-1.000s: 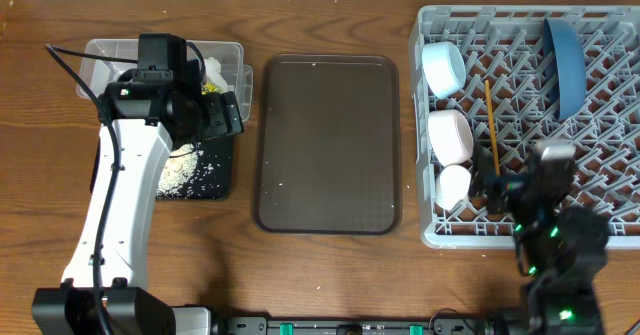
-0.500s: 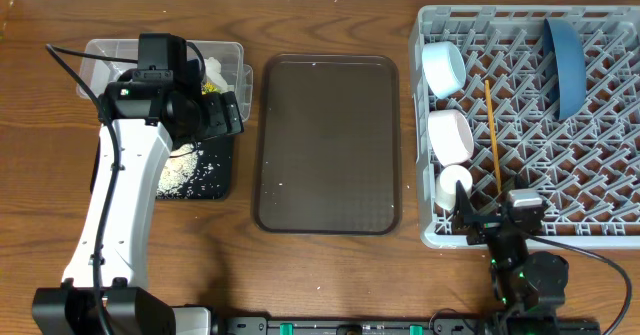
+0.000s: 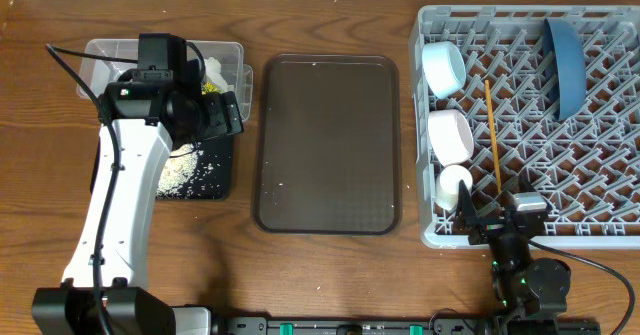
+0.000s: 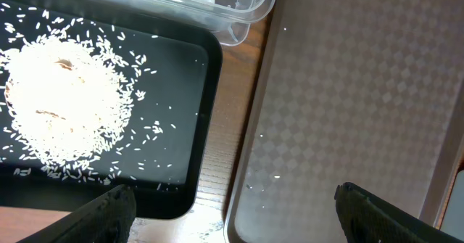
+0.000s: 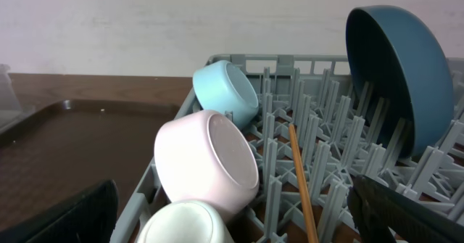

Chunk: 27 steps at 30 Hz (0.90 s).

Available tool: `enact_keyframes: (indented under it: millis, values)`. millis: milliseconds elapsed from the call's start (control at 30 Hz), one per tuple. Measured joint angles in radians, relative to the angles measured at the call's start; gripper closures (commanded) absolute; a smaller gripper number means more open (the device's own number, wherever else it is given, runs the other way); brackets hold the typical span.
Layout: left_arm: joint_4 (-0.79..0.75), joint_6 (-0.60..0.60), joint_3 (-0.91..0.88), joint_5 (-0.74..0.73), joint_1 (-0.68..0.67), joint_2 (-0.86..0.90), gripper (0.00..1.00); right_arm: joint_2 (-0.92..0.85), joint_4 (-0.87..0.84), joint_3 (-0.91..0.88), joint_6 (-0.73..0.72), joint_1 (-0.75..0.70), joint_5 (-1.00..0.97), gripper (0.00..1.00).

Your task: Sort waste into correct bins and load items into the dishwasher rack

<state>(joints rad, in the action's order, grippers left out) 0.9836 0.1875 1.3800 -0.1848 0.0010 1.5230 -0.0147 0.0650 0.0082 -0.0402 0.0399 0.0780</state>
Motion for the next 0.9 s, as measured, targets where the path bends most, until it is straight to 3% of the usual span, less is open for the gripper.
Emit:
enact_keyframes:
  millis: [733,900]
  values:
    - [-0.007,-0.002,-0.001,0.043,0.0,-0.035,0.09,0.0,0.0,0.0,0.0,0.0,-0.003,0.01]
    - [-0.24,-0.057,-0.095,0.051,-0.005,-0.2,0.1,0.0,0.0,0.0,0.0,0.0,-0.003,0.01]
